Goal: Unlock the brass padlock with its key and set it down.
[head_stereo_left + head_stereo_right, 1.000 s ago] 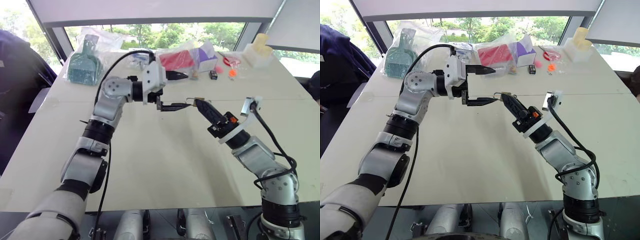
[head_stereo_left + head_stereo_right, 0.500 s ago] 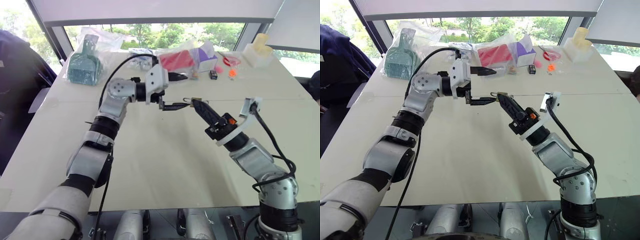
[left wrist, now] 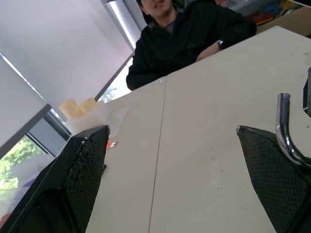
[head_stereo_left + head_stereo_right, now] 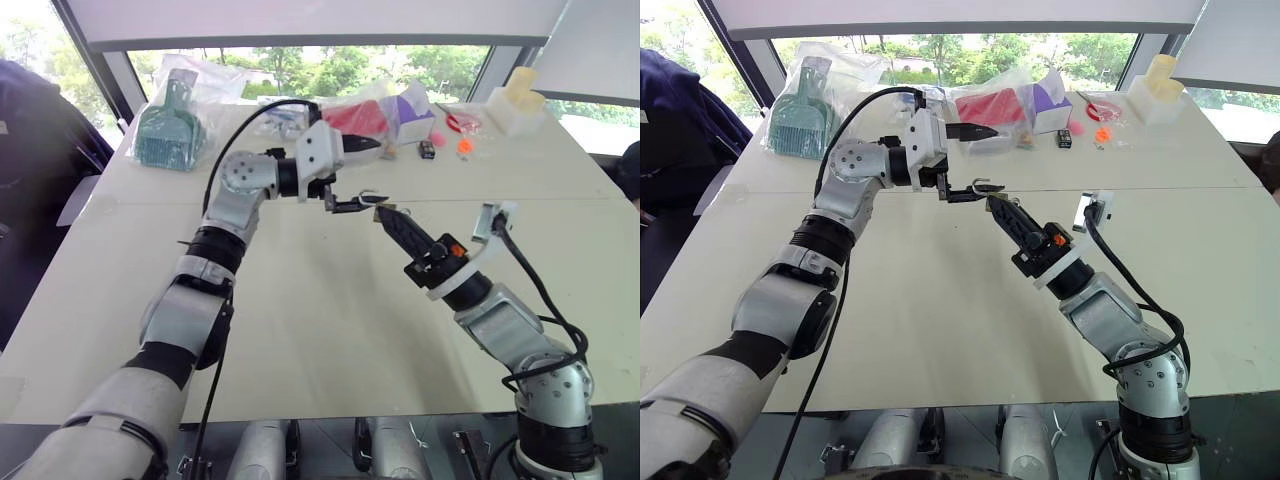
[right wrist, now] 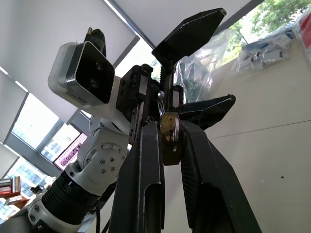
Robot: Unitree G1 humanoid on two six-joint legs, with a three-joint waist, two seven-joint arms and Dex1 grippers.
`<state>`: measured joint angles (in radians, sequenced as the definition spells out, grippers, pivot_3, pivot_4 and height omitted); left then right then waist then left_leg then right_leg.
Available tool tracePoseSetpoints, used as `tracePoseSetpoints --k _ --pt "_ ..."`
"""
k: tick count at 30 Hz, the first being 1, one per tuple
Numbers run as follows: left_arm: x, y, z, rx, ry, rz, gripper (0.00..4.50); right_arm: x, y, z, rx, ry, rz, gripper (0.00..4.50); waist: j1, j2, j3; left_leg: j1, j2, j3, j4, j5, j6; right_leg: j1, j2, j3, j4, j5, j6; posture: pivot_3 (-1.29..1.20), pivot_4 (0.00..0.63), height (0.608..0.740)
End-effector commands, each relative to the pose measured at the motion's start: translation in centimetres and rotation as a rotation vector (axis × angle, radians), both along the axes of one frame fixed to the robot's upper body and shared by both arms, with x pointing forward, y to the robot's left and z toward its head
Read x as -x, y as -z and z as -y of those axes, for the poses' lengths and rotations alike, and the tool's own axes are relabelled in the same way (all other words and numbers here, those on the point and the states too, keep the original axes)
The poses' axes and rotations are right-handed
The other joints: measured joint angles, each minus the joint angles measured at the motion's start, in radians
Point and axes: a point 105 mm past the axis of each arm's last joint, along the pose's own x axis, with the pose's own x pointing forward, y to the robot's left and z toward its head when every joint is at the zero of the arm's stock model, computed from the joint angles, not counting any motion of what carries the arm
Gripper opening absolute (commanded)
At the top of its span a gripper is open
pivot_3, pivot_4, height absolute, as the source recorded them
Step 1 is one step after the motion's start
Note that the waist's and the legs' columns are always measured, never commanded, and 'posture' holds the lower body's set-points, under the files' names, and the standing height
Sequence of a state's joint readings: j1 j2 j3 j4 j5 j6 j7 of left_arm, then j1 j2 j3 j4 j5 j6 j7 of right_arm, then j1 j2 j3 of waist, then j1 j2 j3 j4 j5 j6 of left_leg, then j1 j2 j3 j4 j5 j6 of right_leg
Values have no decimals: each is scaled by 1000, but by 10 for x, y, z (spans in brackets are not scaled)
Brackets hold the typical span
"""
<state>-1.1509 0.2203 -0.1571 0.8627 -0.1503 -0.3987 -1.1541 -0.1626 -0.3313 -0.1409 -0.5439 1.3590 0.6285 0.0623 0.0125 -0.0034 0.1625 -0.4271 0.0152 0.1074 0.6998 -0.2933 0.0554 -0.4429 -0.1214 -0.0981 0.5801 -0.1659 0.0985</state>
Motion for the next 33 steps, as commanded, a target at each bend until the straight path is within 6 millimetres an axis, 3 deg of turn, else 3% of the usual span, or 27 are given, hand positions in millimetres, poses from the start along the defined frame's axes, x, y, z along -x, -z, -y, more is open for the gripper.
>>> tracePoseSetpoints --k 1,5,9,14,21,25,30,33 --pt "-8 3 -12 -30 -63 -8 4377 0 -6 4 -30 24 13 0 -1 0 0 0 0 0 0 0 0 0 0 0 0 0 0 0 150 735" --pt "-16 24 -41 -53 -148 -162 4377 -17 16 19 11 105 -112 0 -6 0 0 1 0 0 0 0 0 0 0 0 0 0 0 0 150 735" --pt "21 44 -57 -79 -53 -295 4377 -31 40 22 54 102 -220 0 -16 1 0 0 0 0 -1 0 0 -1 0 0 2 0 0 0 150 735" --pt "57 54 -69 -63 -61 -450 4377 -58 65 18 87 84 -351 0 -20 1 1 0 0 0 0 1 -2 -1 0 1 3 0 -1 0 150 735" --pt "65 64 -68 -59 -129 -475 4377 -75 95 15 211 28 -485 0 -22 2 1 1 0 0 0 1 -2 0 0 1 3 -1 -2 0 150 735" --pt "63 66 -69 -63 -146 -473 4444 -75 105 20 277 19 -512 1826 -23 2 1 1 0 0 -1 1 -3 -1 0 1 3 0 0 0 150 735" --pt "63 71 -71 -81 -153 -474 4444 -60 95 39 410 26 -416 4449 -14 2 1 1 0 0 -1 2 -3 0 0 1 3 0 0 0 150 735" --pt "62 73 -75 -80 -168 -490 4444 -40 81 60 562 55 -318 4449 -5 3 1 1 0 0 -1 1 -3 0 0 1 1 0 0 0 150 735"
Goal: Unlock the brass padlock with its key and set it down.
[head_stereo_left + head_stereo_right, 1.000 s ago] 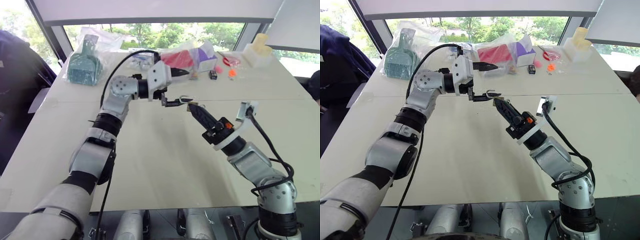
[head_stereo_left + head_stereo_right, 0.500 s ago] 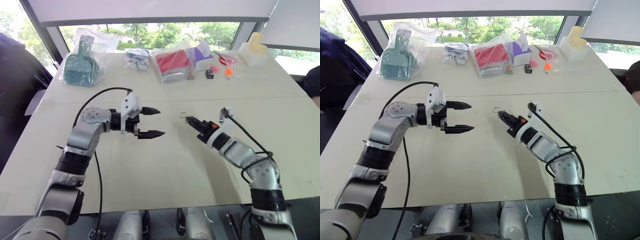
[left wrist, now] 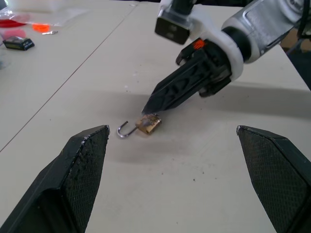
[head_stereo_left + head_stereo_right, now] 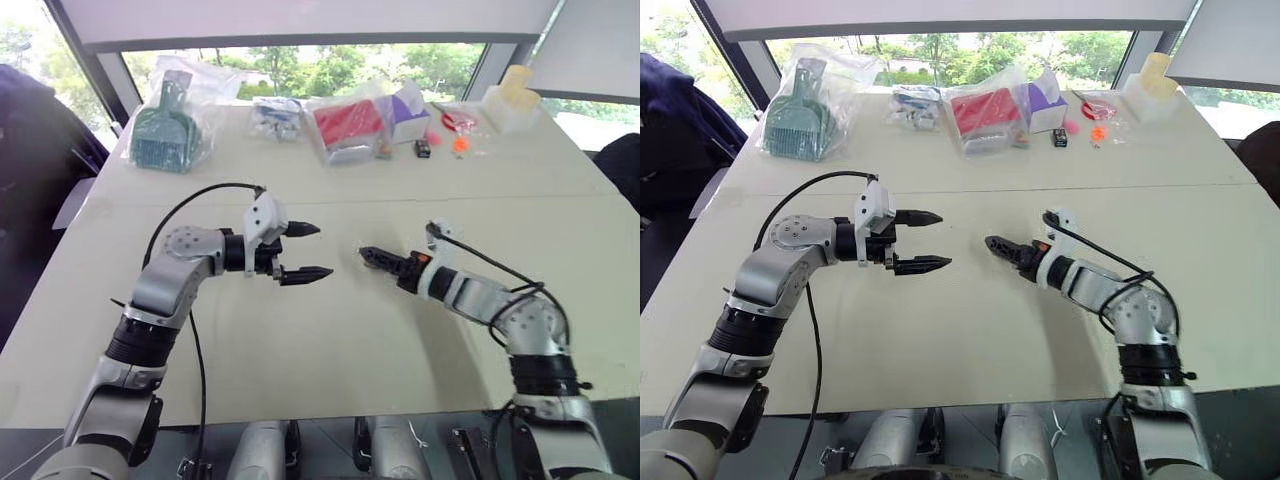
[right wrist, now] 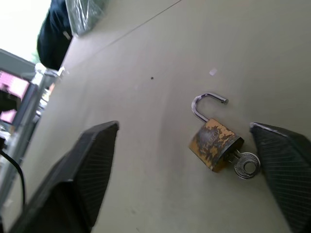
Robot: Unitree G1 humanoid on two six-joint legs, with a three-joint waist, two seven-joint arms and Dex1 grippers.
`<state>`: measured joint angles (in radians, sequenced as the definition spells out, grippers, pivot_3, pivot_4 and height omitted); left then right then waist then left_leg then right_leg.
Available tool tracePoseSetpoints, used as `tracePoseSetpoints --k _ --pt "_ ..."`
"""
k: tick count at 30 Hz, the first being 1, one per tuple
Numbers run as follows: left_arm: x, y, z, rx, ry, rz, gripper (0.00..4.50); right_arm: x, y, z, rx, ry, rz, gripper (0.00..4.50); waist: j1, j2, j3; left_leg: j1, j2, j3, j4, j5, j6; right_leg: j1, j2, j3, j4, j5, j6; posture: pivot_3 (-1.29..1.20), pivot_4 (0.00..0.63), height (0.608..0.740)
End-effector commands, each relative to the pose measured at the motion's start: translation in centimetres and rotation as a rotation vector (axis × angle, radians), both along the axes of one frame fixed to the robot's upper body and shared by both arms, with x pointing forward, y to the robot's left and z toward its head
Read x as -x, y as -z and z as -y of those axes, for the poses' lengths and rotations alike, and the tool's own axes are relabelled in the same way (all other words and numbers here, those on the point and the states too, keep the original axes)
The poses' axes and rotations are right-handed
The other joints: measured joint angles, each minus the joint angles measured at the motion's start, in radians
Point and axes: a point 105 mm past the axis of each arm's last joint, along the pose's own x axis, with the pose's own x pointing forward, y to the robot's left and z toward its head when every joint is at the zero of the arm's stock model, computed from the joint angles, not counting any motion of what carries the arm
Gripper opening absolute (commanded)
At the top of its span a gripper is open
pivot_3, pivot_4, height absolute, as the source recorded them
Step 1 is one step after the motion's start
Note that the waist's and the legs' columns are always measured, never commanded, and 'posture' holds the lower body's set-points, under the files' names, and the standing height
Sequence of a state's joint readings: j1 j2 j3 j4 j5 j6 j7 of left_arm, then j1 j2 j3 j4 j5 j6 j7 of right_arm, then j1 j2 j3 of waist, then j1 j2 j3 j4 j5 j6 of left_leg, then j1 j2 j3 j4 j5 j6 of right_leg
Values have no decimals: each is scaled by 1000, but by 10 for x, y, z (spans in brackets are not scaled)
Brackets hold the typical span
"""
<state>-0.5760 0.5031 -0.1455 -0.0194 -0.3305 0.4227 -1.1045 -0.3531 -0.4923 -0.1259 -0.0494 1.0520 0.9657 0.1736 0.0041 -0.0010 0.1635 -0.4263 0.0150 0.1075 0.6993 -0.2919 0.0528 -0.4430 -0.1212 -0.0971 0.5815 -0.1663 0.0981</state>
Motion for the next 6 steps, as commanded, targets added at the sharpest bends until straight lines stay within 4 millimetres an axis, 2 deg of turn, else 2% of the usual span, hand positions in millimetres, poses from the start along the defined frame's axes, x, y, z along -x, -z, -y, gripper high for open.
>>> tracePoseSetpoints --k 1,3,6 --pt "1 -4 -3 3 -9 17 4444 25 -25 24 198 -35 149 4449 12 2 1 0 0 0 0 0 0 0 0 0 0 0 -1 0 150 735" --pt "1 -1 -5 10 -19 -7 4444 42 -40 34 301 -61 243 4449 10 2 1 -1 0 0 0 0 0 0 -1 0 -1 -2 -2 0 150 735" --pt "2 3 -6 25 -33 -39 4444 62 -53 39 365 -84 333 4449 9 2 1 -1 0 0 0 0 0 0 0 0 -1 -2 -2 0 150 735"
